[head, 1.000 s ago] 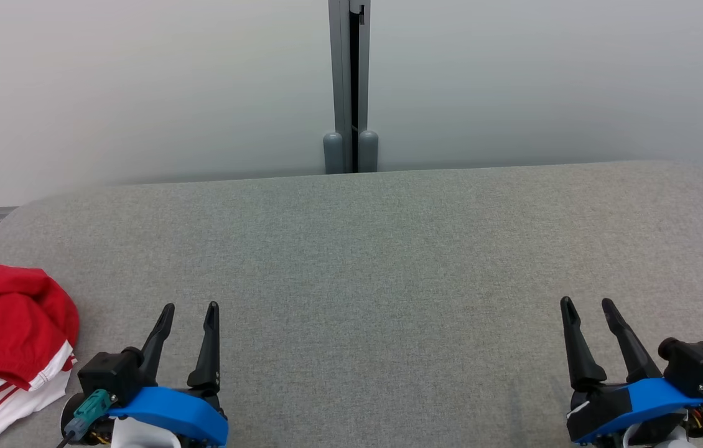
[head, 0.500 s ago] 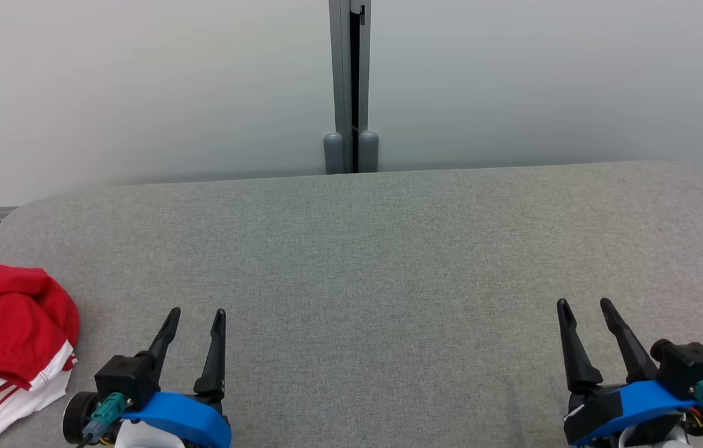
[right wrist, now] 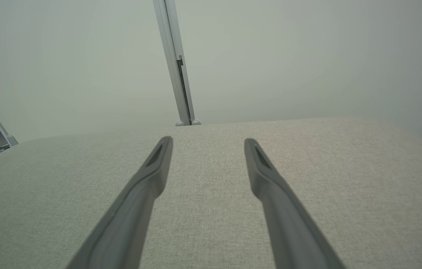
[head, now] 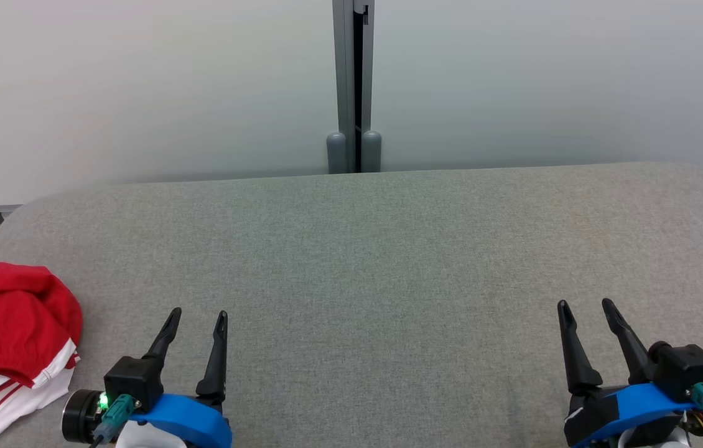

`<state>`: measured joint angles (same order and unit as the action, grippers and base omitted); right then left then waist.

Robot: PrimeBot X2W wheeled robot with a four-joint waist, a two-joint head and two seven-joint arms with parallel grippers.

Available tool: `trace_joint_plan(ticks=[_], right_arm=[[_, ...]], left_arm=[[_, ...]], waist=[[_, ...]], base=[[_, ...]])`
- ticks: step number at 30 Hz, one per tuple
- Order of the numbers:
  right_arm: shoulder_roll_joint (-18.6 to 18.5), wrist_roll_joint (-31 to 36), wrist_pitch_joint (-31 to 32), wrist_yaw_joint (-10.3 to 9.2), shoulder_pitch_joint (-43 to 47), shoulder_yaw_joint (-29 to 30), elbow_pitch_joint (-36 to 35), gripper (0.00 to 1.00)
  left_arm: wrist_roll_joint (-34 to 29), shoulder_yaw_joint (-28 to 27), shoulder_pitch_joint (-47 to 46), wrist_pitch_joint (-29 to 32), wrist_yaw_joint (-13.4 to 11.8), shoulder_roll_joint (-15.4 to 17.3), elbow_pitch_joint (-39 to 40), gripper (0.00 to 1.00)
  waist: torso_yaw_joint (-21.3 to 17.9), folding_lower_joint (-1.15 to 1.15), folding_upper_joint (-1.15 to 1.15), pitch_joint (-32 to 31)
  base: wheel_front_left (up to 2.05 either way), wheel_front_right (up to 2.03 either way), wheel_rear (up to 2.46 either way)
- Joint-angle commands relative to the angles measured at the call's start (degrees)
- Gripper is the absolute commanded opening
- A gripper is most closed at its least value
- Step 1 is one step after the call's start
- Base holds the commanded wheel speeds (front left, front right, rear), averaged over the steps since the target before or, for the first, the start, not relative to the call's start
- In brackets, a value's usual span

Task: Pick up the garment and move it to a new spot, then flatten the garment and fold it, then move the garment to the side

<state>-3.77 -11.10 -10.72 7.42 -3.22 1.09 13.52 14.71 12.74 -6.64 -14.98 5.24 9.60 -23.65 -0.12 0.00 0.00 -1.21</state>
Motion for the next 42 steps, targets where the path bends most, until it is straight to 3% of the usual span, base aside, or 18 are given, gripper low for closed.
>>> trace_joint_plan(ticks=[1,15,33,42], right_arm=[[0.2,0.4,-0.3,0.13,0.4,0.2,0.0,1.00],[0.2,1.5,-0.2,0.13,0.3,1.1,-0.5,1.00],[0.5,0.6,2.1,0.12,-1.3,-2.3,-4.5,1.00],[0.2,1.1,2.9,0.12,-2.6,-2.8,-5.9,1.00]], left_arm=[[0.3,0.0,-0.7,-0.3,-0.2,0.3,0.0,1.00],[0.8,-0.2,-1.3,-0.3,-1.2,0.4,-0.3,1.00],[2.3,-4.4,-1.5,-0.3,-3.5,0.8,1.1,1.00],[2.0,-6.7,-1.4,-0.3,-4.0,-0.1,2.2,1.00]], waist=[[0.1,0.00,0.00,0.0],[2.2,0.00,0.00,0.5],[19.2,0.00,0.00,2.8],[23.3,0.00,0.00,5.0]], base=[[0.00,0.00,0.00],[0.00,0.00,0.00],[0.00,0.00,0.00],[0.00,0.00,0.00]])
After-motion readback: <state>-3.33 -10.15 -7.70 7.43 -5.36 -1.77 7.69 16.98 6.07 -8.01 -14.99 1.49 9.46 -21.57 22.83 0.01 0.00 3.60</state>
